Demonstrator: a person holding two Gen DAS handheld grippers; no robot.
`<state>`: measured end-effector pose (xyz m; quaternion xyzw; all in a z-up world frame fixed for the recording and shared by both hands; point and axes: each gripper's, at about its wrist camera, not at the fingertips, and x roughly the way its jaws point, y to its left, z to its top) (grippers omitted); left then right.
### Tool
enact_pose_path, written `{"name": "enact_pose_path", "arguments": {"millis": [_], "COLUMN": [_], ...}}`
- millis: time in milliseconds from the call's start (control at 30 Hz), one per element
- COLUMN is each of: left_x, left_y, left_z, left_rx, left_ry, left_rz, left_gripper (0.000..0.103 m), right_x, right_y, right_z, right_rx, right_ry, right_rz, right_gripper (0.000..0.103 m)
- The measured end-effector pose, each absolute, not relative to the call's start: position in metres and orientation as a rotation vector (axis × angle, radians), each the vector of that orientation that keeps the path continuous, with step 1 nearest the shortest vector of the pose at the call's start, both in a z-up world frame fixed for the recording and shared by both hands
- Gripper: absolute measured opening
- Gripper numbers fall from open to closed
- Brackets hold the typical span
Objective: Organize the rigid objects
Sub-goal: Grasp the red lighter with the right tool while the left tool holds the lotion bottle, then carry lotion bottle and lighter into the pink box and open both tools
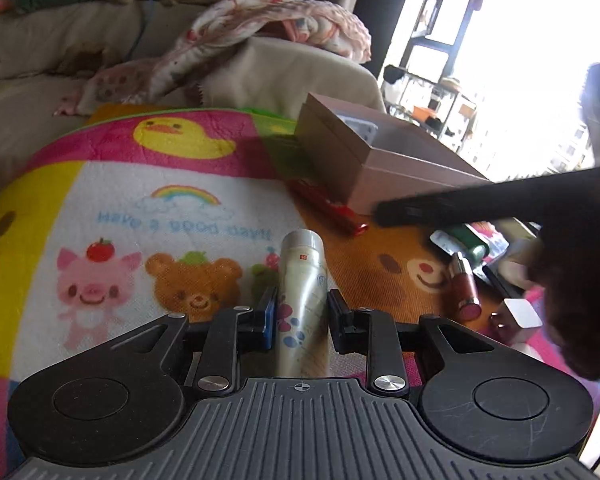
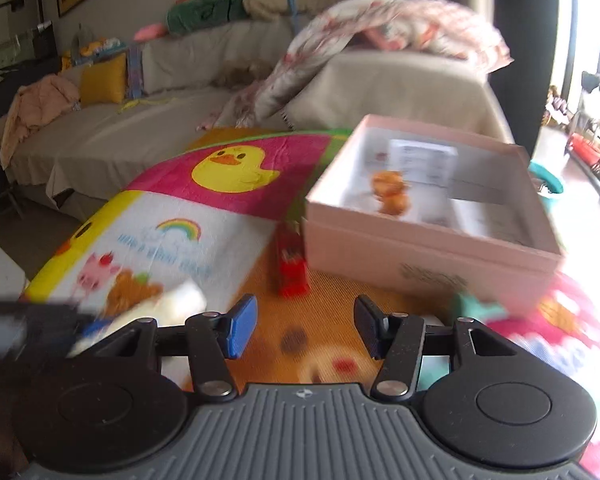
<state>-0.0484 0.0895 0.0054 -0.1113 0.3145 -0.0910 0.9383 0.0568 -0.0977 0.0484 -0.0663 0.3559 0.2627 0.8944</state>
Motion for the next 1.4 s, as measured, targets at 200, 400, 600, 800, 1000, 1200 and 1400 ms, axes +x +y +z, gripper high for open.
{"name": "enact_pose_path", "arguments": {"millis": [200,400,600,800,1000,1200,1400], "left_x": [-0.049,-0.049,-0.047,-0.046,-0.026,-0.025,-0.067], "left_y": [0.086,0.093,0.08,0.066,0.064,0.045,0.03], "left_z": [0.006,0.004,0.006,0.016,0.019,0.022,0.037], "left_rx": [-0.209,-0.256,-0.183,-0.069,-0.041,0.078,0.094], "left_ry": [0.637,0.636,0.65,0.706,0.79,0.797,0.711], "left_rz": [-0.182,-0.197,-0.283,-0.33,-0.324,-0.314,-0.409], "left_gripper": [0.029,0.029,0.03,0.03,0.031,0.031,0.031], "right_x": [0.093,0.058,-0.001,-0.011,0.01,-0.005,-0.034], "right_y": [-0.047,-0.072,-0.12,-0.124,-0.108,-0.112,-0.144], "right_z": [0.025,0.027,0.031,0.035,0.022,0.025,0.041], "right_rx": [-0.251,-0.245,-0.25,-0.286,-0.256,-0.298,-0.268], "right_ry": [0.831,0.866,0.894,0.797,0.789,0.791,0.743], "right_rz": [0.53,0.545,0.59,0.555,0.587,0.604,0.607], "right_gripper": [0.027,0.022,0.022,0.037,0.044,0.023,0.023]}}
